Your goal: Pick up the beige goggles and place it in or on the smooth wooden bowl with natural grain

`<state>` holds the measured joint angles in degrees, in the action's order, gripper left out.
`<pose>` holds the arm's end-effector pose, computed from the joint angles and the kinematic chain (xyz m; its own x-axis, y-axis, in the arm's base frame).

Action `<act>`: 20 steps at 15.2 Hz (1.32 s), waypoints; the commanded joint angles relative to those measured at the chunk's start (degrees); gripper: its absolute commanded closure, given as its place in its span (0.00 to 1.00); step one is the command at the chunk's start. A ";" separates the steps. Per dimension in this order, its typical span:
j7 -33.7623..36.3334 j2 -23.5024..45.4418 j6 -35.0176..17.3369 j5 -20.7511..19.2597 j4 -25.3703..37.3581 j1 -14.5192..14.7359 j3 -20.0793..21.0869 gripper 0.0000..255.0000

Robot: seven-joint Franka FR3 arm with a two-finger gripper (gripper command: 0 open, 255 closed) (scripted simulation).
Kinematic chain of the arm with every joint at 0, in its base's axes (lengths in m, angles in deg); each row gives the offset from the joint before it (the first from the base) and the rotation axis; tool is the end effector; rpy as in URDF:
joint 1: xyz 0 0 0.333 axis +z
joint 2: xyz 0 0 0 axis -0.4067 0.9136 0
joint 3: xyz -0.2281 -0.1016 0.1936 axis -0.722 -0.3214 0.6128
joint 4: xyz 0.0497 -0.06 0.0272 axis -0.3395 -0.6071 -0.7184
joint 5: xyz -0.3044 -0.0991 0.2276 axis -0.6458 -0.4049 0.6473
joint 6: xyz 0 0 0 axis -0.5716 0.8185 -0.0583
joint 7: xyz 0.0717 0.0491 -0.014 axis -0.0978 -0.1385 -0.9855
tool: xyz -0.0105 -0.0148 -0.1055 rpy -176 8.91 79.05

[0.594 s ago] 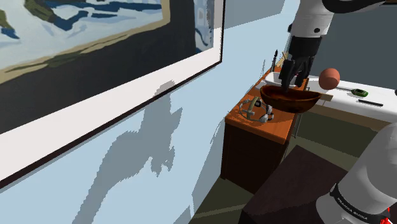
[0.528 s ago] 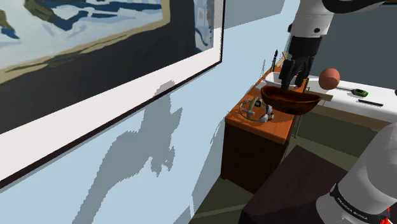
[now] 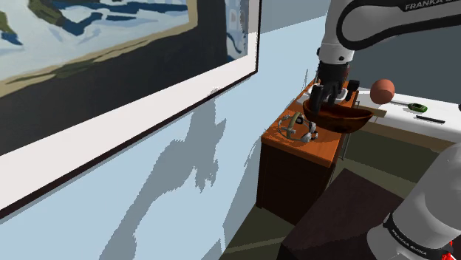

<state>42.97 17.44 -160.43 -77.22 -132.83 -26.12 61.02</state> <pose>0.3592 -0.0472 0.5086 0.9960 -0.0694 -0.0561 -0.0698 -0.9976 -0.0049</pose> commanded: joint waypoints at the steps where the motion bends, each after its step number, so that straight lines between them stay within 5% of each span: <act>1: -0.83 3.43 -4.21 -1.09 -0.70 -0.31 -0.53 0.00; 10: -4.23 20.93 -18.99 -5.53 2.22 -2.11 -3.17 0.00; 20: -7.02 42.51 -30.75 -8.77 12.73 -4.13 -5.40 0.00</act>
<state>36.19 57.88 -190.26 -85.69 -121.40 -30.06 55.80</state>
